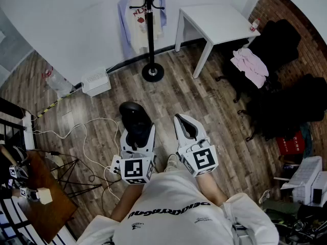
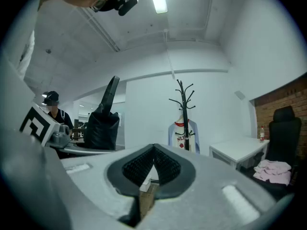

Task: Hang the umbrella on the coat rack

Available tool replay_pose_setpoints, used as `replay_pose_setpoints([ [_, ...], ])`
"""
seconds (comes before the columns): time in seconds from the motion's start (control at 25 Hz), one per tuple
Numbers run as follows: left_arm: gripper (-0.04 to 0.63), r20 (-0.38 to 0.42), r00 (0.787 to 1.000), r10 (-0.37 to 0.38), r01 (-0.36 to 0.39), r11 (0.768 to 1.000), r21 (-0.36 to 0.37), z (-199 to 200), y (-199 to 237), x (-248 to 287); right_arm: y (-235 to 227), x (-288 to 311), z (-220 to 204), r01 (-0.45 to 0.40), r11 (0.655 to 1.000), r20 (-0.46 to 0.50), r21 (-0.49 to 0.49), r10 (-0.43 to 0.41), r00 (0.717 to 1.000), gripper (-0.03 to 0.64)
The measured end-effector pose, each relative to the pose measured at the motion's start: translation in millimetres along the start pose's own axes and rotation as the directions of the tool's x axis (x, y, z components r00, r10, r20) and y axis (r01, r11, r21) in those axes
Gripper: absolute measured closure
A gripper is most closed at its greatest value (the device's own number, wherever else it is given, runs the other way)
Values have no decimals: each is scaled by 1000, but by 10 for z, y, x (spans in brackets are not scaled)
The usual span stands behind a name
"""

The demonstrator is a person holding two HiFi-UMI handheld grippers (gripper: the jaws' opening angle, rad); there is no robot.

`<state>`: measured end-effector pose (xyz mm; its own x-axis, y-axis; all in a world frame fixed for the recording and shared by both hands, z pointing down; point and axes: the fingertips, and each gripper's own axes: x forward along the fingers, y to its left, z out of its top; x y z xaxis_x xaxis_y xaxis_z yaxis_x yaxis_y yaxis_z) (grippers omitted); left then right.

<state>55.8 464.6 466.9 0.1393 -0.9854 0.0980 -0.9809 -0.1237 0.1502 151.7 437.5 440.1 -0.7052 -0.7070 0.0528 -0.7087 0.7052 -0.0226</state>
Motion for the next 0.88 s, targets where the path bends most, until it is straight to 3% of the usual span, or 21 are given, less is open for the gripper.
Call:
replay_pose_setpoints([
  [0.56,348,19,1000,1,-1,1000,7,-57,-403,266,-503,-58,36,-34,999,71,11,33,997,618],
  [0.88,347,-46,999,7,-8,1000,-2,-358,-432,465,-664,102,-221,-48,998,40,43,46,998,618],
])
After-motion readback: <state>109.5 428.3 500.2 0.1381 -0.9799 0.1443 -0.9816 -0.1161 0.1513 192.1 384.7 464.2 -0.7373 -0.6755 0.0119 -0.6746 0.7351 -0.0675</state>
